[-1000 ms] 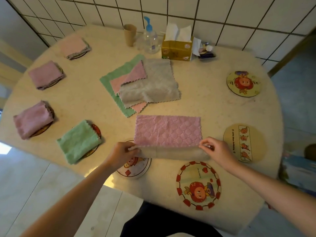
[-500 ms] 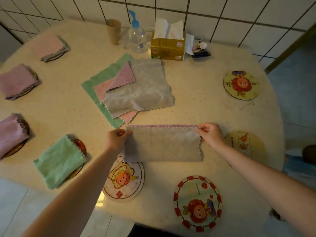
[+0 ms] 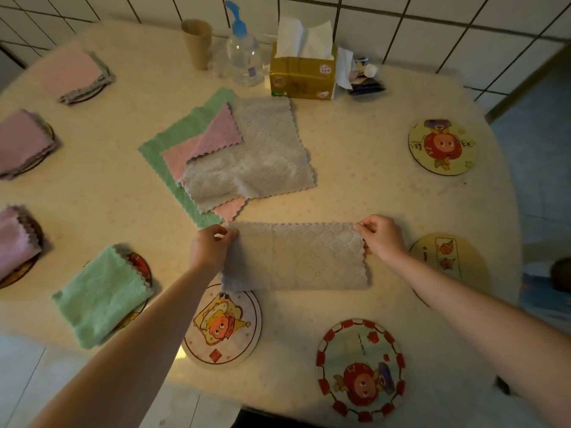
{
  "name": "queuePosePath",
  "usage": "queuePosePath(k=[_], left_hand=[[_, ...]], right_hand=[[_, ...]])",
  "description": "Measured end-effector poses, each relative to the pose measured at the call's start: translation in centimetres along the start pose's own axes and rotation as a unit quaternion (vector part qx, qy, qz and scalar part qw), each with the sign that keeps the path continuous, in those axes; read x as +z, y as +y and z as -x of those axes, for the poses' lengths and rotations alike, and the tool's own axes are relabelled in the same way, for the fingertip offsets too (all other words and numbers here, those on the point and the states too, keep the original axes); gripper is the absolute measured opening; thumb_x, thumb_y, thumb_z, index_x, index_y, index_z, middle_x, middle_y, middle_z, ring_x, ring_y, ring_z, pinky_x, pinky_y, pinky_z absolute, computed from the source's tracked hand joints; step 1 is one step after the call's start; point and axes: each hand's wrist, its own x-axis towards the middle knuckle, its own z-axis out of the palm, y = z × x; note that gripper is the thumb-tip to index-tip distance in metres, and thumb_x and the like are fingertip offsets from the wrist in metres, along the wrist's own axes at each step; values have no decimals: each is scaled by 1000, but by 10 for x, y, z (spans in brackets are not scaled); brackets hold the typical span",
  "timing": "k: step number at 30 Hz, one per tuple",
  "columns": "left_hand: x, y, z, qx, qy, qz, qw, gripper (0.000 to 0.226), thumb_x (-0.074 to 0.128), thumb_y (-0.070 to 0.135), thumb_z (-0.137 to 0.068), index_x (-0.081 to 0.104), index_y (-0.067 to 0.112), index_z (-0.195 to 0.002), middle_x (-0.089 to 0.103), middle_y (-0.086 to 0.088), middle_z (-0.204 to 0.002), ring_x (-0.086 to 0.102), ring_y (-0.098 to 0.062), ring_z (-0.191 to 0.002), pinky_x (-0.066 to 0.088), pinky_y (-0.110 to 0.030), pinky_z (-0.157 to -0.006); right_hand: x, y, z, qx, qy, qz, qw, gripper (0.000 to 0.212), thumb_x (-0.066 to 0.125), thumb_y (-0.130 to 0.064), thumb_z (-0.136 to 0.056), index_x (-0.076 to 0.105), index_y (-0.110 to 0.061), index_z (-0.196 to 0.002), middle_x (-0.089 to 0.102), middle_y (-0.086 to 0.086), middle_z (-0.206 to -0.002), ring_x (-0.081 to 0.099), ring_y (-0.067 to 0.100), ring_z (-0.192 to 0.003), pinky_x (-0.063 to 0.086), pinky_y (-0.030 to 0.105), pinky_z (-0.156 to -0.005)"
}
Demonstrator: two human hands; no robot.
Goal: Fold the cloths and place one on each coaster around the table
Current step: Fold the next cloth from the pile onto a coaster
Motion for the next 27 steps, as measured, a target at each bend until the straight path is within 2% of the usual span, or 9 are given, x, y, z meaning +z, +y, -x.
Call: queuePosePath(k=[7,12,14,16,18,20,22,24,27], left_hand=[[3,2,-4,-9,10,-25,1000,28,59,42,-90,68,16,-97,66,-8,-94,58,-23,-76,40,-28,-57],[4,7,10,-16,71,-34,997,33,55,44,-92,61,16,-108,66,-9,-106,60,-24,-84,50,-33,-66],[5,9,29,48,146,-98,983,37,53,41,-93,52,17,-120,58,-7,-117,56,-24,-96,51,-37,-78],[13,6,58,194,171,-147,955,40,55,33,-91,48,15,-127,50,-7,-122,48,-23,-108,42,-33,-90],[27,-2,92,336,84,-170,923,43,51,33,-92,47,16,-131,47,-4,-130,40,-21,-122,37,-33,-101],[44,-17,118,415,-37,-231,879,51,42,38,-96,37,20,-143,36,-2,-149,25,-21,-140,25,-40,-115],[58,-33,127,438,-109,-309,837,62,33,47,-98,15,23,-152,9,3,-160,-2,-19,-148,4,-40,-120],[69,-44,129,429,-129,-352,822,68,29,52,-98,1,23,-153,-5,5,-161,-14,-18,-147,-3,-40,-117],[66,-48,126,405,-134,-387,818,68,26,54,-98,-3,26,-153,-10,8,-160,-19,-18,-145,-8,-42,-116]], right_hand=[[2,-4,-3,-7,12,47,999,17,63,-26,-89,65,-9,-87,68,9,-82,59,19,-72,43,27,-65],[-1,-9,0,-2,37,43,998,18,58,-26,-92,61,-8,-94,64,4,-86,61,20,-76,52,34,-67],[-7,-13,7,-9,72,37,997,20,54,-24,-95,59,-6,-101,62,4,-93,59,18,-78,45,25,-63],[-11,-15,25,-62,100,34,992,17,51,-19,-95,57,-7,-107,60,4,-103,58,15,-88,45,20,-68],[-8,-14,52,-167,46,82,981,22,48,-17,-95,55,-13,-115,53,-1,-117,51,8,-106,46,20,-85],[4,-8,85,-276,-75,149,947,32,45,-16,-95,51,-17,-127,47,-5,-129,43,5,-120,37,19,-100],[23,5,107,-388,-129,238,881,42,45,-14,-94,44,-16,-137,45,-3,-138,40,10,-129,29,25,-110],[36,24,115,-457,-136,311,822,51,48,-15,-92,37,-14,-142,41,0,-145,36,16,-135,27,34,-113],[39,42,111,-470,-142,363,792,62,54,-9,-88,30,-12,-145,35,2,-151,31,21,-140,32,41,-112]])
